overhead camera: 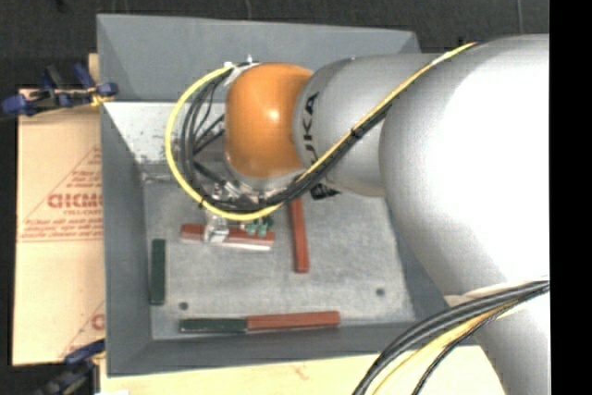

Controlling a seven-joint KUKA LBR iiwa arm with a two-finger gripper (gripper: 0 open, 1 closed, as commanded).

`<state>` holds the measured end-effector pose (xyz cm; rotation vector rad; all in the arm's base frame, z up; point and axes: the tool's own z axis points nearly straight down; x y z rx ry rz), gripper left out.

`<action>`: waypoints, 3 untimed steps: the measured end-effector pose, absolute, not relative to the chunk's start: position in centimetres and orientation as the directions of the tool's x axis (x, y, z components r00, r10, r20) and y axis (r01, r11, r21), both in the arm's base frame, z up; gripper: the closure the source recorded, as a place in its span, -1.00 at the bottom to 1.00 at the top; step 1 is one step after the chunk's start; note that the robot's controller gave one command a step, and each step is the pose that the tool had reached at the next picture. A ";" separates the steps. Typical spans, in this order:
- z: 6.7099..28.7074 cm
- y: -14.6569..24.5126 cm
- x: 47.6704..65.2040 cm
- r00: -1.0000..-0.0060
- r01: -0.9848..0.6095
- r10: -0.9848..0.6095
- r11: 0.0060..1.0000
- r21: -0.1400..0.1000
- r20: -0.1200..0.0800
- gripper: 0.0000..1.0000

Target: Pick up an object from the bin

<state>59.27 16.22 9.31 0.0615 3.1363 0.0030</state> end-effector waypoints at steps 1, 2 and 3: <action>12.6 15.4 58.3 -0.998 0.060 0.060 0.998 0.000 0.003 1.00; 18.4 20.5 56.5 -0.999 0.044 0.044 0.999 0.002 -0.002 1.00; 18.4 20.5 56.5 -0.999 0.045 0.045 0.999 0.002 -0.002 1.00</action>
Offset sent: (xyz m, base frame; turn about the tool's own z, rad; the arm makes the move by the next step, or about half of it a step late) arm -0.0285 0.0430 0.0907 0.0065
